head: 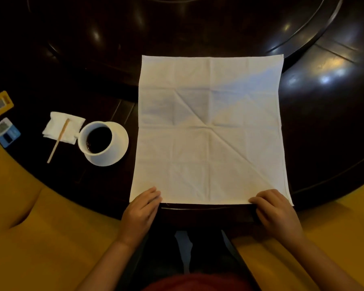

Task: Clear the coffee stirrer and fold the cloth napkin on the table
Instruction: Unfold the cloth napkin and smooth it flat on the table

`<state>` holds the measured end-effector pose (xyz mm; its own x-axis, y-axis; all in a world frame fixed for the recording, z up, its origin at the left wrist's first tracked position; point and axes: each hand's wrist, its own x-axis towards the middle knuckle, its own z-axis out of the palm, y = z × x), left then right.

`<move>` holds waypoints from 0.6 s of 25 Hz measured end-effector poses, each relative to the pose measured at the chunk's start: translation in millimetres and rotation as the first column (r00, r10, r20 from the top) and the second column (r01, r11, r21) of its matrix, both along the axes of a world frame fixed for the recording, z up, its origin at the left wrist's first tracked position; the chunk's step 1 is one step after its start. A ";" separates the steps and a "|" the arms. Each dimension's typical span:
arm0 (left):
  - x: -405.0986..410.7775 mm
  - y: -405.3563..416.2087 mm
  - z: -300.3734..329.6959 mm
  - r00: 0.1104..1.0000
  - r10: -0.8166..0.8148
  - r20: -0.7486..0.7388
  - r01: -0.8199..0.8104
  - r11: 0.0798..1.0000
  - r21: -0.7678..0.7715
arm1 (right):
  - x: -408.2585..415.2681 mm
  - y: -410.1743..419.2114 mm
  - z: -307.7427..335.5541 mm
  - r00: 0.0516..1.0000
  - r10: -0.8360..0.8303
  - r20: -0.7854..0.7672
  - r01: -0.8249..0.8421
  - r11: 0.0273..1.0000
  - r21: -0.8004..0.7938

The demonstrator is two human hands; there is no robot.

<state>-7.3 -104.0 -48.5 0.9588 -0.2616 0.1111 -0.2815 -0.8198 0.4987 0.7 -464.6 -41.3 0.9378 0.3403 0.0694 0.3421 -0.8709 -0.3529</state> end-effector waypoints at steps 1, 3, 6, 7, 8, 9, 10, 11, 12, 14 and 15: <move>-7.4 1.5 -1.8 1.000 0.012 0.010 -0.012 1.000 0.001 | -5.2 -0.1 0.2 1.000 0.003 -0.014 -0.003 1.000 -0.005; -19.0 2.2 -3.3 1.000 0.012 0.028 -0.012 1.000 0.008 | -13.4 1.0 0.2 0.999 0.021 -0.035 -0.021 1.000 -0.021; -32.7 2.2 -1.7 0.999 0.009 0.033 -0.010 0.999 0.031 | -17.1 -1.6 2.3 0.998 0.055 -0.032 -0.056 0.998 -0.028; -37.9 2.5 -0.6 0.999 0.012 0.034 -0.014 0.999 0.035 | -17.5 -1.4 4.0 0.998 0.047 -0.049 -0.048 0.999 -0.016; -41.6 1.4 1.2 0.999 0.018 0.032 -0.019 0.999 0.031 | -17.6 1.6 6.0 0.997 0.020 -0.070 -0.019 1.000 0.004; -42.0 -1.9 3.2 0.999 0.028 0.031 -0.029 0.999 0.023 | -16.8 8.6 7.0 0.997 -0.028 -0.072 0.030 0.999 0.026; -37.6 -9.3 4.8 0.999 0.040 0.029 -0.040 0.999 0.016 | -15.0 19.9 7.0 0.995 -0.070 -0.064 0.073 0.997 0.041; -28.4 -21.7 5.7 0.999 0.043 0.028 -0.044 0.999 0.016 | -11.3 34.9 6.1 0.993 -0.103 -0.058 0.105 0.994 0.038; -15.7 -38.1 6.4 0.999 0.029 0.029 -0.029 0.999 0.029 | -5.7 51.6 3.7 0.991 -0.116 -0.059 0.117 0.993 0.020; 12.7 -77.7 3.9 0.999 -0.033 0.024 0.029 0.988 0.150 | 10.3 84.7 -3.1 0.991 -0.103 -0.081 0.098 0.993 -0.061; 25.6 -95.2 0.8 0.999 -0.053 0.013 0.048 0.966 0.253 | 18.0 97.1 -7.6 0.990 -0.104 -0.093 0.094 0.990 -0.107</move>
